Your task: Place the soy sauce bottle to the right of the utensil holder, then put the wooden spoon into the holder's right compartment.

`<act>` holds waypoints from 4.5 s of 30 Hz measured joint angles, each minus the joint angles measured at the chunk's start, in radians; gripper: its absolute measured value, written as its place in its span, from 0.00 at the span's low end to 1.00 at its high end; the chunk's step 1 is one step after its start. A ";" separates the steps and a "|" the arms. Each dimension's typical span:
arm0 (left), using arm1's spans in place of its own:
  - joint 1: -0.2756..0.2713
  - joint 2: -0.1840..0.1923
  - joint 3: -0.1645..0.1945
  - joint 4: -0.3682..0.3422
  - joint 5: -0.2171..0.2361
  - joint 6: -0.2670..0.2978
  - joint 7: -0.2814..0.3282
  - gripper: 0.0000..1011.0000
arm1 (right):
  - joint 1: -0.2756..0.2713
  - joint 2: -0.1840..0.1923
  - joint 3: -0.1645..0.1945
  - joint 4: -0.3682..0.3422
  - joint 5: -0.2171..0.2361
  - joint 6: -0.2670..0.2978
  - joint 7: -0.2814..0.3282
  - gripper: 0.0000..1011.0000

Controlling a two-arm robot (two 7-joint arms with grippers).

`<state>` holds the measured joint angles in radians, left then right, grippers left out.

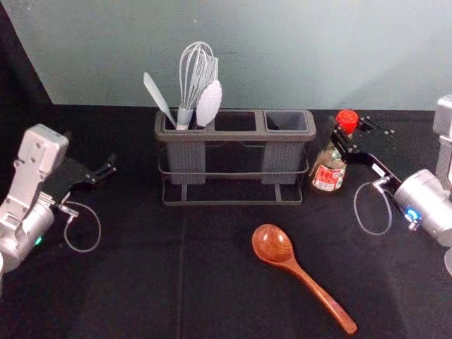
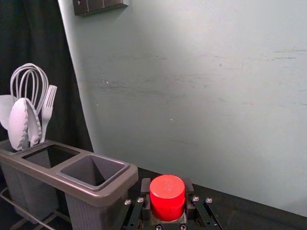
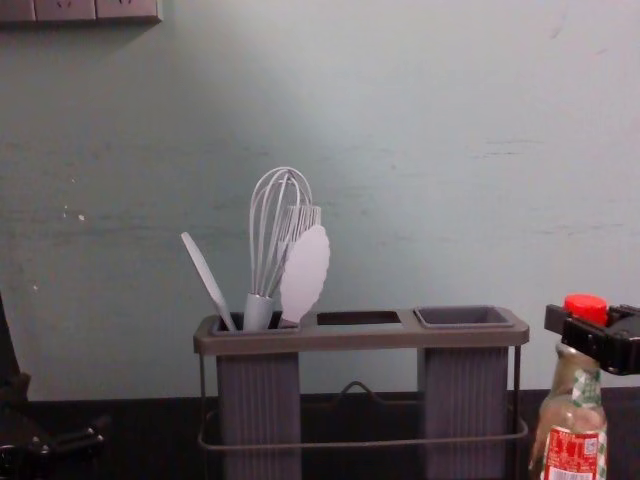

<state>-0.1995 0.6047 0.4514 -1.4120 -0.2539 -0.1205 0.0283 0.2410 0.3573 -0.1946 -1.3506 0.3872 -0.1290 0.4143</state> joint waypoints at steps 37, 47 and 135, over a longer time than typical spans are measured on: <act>0.000 0.000 0.000 0.000 0.000 0.000 0.000 1.00 | 0.002 -0.004 0.019 -0.020 0.035 -0.017 0.001 0.83; 0.000 0.000 0.000 0.000 0.000 0.000 0.000 1.00 | -0.054 0.024 0.043 -0.139 0.032 0.009 -0.031 0.99; 0.000 0.000 0.000 0.000 0.000 0.000 0.000 1.00 | -0.387 0.004 -0.083 -0.494 -0.109 0.171 -0.126 0.99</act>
<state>-0.1995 0.6046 0.4514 -1.4120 -0.2539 -0.1205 0.0283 -0.1458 0.3616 -0.2776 -1.8448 0.2782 0.0415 0.2886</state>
